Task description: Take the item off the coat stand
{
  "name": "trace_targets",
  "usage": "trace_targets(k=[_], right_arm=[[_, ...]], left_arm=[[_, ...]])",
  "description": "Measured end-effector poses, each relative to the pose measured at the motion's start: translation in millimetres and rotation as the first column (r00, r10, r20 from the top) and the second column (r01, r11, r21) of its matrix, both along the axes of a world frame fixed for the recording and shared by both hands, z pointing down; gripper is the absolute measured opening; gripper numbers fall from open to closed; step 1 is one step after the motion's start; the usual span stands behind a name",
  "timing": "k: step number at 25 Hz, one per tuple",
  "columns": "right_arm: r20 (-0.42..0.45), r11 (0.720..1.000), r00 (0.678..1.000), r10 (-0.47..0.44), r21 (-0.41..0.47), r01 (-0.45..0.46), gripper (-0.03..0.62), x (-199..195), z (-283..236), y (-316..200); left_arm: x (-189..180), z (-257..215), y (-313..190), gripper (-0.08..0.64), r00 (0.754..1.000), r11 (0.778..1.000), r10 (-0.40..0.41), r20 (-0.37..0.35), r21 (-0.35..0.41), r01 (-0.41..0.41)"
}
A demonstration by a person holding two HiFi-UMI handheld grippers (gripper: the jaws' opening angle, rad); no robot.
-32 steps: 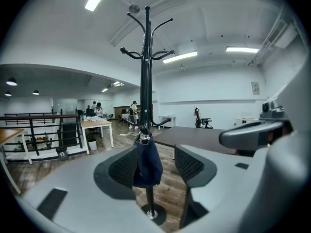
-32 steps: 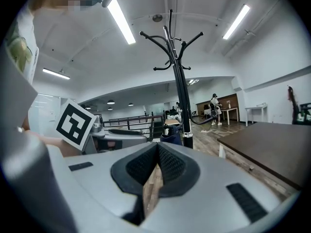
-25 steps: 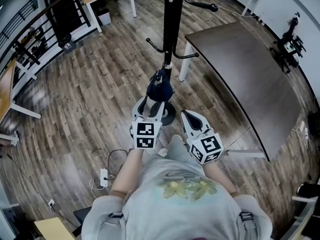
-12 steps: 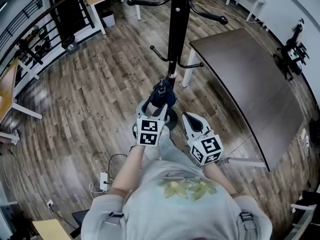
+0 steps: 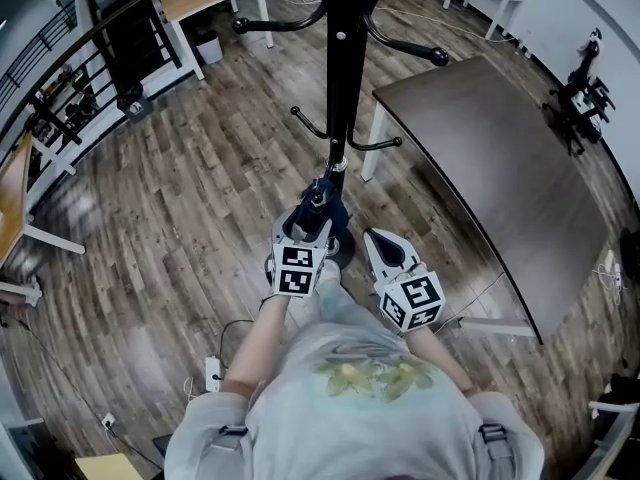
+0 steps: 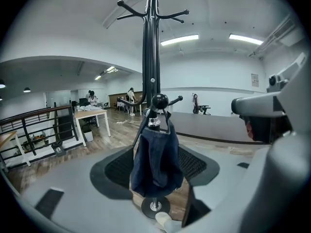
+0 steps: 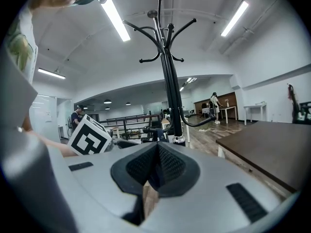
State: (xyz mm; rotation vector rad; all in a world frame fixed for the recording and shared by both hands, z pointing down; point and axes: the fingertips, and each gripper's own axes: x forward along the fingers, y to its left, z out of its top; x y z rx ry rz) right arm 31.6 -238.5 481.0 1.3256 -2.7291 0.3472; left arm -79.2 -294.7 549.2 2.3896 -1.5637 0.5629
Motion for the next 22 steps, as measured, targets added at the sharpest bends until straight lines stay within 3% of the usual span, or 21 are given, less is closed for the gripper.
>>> trace_targets(k=[6, 13, 22], right_arm=[[-0.005, 1.0, 1.0, 0.003, -0.019, -0.004, 0.006, 0.6, 6.7, -5.8], [-0.008, 1.0, 1.0, 0.002, -0.029, -0.002, 0.006, -2.2, 10.7, -6.7], [-0.01, 0.999, 1.0, -0.005, -0.04, 0.005, 0.006, -4.9, 13.9, -7.3]], left_arm=[[2.4, 5.5, -10.0, 0.281, 1.0, 1.0, 0.004, 0.009, 0.01, -0.004], [-3.7, 9.0, -9.1, 0.069, 0.999, 0.999, -0.04, 0.024, 0.023, 0.039], [-2.3, 6.3, -8.0, 0.041, 0.999, 0.999, -0.036, 0.025, 0.022, 0.035]])
